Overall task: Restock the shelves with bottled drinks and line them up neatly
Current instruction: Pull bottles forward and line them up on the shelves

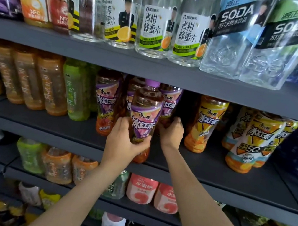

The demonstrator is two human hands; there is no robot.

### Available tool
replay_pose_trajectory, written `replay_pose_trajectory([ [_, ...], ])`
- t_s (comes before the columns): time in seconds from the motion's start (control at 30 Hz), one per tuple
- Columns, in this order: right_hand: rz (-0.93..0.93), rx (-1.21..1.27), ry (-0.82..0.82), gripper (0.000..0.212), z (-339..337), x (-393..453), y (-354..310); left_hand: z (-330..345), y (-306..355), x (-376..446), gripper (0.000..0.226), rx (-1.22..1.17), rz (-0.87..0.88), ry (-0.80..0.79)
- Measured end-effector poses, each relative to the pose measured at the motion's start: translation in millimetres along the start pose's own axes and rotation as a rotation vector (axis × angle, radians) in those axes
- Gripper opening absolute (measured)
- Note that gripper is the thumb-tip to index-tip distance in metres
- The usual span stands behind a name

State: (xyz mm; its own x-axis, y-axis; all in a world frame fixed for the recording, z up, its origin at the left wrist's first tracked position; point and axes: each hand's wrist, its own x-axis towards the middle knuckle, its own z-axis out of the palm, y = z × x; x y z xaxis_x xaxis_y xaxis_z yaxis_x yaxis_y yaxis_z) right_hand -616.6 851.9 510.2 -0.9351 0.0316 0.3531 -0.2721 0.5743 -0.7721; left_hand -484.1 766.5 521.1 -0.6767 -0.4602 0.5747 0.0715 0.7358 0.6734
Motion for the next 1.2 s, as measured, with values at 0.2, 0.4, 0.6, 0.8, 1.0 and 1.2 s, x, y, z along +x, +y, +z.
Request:
replay_pose_trajectory([
  [0.2, 0.012, 0.135, -0.059, 0.057, -20.9, -16.6, 0.5, -2.2, 5.3, 3.8, 0.052, -0.016, 0.051, -0.036],
  [0.4, -0.065, 0.398, -0.445, 0.057, -54.9, -64.3, 30.7, 22.6, 21.5, 13.3, 0.061, -0.001, 0.031, -0.147],
  [0.6, -0.094, 0.174, -0.267, 0.054, -42.8, -69.2, 15.9, 25.8, 23.8, 4.5, 0.066, -0.048, 0.033, -0.116],
  [0.8, -0.023, 0.149, -0.176, 0.054, -28.6, -70.2, 7.9, -0.5, -21.3, -9.6, 0.038, -0.043, -0.008, 0.156],
  [1.0, 0.033, 0.028, -0.186, 0.063, -25.6, -69.6, 2.2, -22.3, -47.4, 18.1, 0.056, -0.056, -0.354, 0.216],
  [1.2, 0.061, 0.041, -0.168, 0.060, -26.9, -70.6, -1.9, -18.2, -69.4, 19.2, 0.073, 0.049, -0.405, -0.034],
])
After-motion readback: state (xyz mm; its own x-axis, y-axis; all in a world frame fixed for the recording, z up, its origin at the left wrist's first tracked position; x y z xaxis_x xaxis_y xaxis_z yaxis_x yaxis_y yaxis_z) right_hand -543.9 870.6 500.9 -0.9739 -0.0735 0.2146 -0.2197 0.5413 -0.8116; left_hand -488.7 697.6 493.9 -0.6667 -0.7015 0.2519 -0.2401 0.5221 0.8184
